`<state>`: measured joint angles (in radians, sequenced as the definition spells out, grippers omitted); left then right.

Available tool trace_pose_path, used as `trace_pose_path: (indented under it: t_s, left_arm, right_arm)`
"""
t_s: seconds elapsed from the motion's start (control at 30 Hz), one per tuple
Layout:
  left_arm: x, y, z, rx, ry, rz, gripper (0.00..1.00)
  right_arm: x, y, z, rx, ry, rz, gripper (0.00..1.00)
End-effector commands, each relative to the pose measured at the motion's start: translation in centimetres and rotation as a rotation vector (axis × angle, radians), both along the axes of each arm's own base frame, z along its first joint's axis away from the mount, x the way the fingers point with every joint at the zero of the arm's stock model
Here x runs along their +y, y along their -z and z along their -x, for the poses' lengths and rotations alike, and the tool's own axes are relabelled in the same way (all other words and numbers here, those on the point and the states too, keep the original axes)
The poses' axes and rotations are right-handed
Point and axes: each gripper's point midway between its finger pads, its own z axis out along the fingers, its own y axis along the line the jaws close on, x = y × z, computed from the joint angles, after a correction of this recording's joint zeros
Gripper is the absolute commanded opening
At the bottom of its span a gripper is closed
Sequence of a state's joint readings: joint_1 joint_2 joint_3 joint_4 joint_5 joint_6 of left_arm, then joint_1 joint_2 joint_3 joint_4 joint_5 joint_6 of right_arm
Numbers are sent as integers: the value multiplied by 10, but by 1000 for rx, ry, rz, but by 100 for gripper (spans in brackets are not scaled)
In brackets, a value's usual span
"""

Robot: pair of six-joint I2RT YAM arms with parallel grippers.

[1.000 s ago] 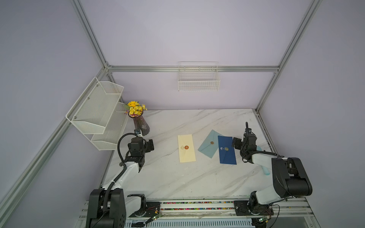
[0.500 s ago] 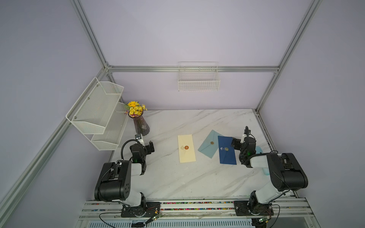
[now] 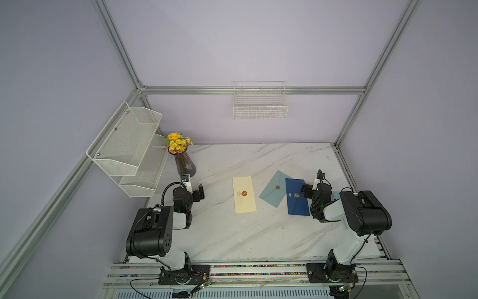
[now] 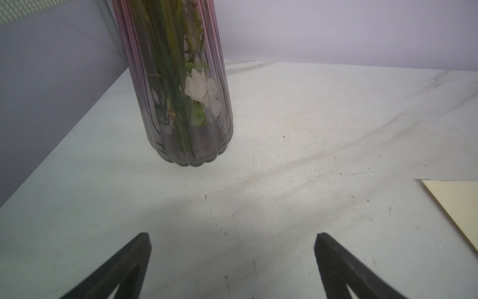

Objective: Fold the letter paper in half and place it into the envelope
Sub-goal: Reset both arms

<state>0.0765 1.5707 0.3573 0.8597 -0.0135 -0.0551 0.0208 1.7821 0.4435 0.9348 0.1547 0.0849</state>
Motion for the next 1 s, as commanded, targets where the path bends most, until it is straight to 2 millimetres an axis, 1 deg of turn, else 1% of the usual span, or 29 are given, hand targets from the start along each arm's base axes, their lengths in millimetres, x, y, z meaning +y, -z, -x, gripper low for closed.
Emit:
trace_pose_path:
  t_s: [0.0, 0.23, 0.37, 0.97]
  left_arm:
    - [-1, -28, -11, -96, 26, -34, 100]
    - [-1, -28, -11, -99, 25, -34, 100]
    - [-5, -28, -12, -105, 40, -43, 100]
    - [-5, -28, -12, -93, 39, -44, 100]
  right_arm:
    - [0, -23, -9, -86, 3, 22, 97]
    - [0, -22, -9, -80, 4, 23, 97]
    - [0, -22, -9, -80, 3, 22, 97]
    - [0, -22, -9, -80, 3, 22, 97]
